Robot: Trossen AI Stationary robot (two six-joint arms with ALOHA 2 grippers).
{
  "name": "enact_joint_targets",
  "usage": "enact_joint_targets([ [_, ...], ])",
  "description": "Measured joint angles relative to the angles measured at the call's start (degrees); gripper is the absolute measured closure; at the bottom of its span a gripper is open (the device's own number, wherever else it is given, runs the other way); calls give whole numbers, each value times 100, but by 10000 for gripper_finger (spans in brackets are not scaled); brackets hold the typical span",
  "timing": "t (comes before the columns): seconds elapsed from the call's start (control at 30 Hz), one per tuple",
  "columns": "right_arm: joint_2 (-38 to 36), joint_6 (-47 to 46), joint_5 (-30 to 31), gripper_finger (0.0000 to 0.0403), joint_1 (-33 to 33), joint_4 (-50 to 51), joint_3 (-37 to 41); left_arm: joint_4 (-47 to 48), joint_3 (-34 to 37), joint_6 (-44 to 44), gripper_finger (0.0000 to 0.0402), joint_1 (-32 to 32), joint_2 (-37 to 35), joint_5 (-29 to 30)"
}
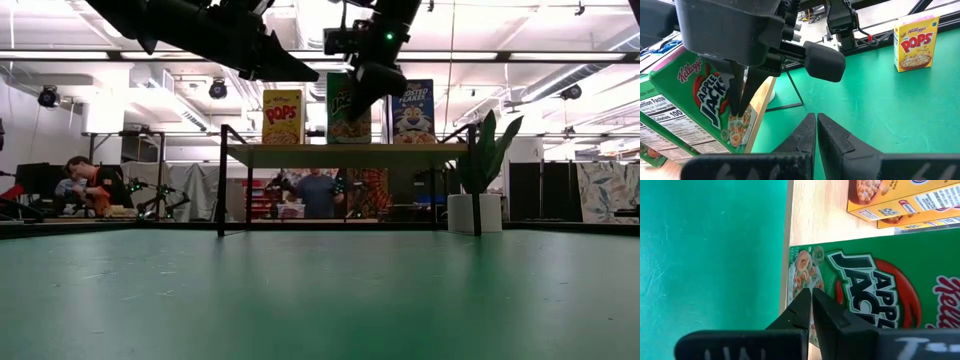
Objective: Stack cereal on shelf
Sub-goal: Put the green cereal box on the shelf aligned with the other green cereal boxes, then put the yellow cereal box on the shelf aligned with the other yellow cereal boxes
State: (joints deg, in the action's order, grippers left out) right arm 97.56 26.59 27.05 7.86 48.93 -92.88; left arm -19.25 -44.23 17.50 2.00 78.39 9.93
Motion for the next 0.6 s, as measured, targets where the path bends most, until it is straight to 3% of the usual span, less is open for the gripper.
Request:
enact_joint_targets([
  [0.3, -280, -463, -1, 394, -481, 538, -328, 7, 0, 0, 402, 0, 0, 0],
  [0.47, -982, -1150, -73, 394, -877, 997, -375, -84, 0, -2, 402, 11, 52, 0],
  [0.6, -1659, -1711, -521, 394, -1116, 899, -75, -436, 0, 46, 402, 70, 231, -2],
])
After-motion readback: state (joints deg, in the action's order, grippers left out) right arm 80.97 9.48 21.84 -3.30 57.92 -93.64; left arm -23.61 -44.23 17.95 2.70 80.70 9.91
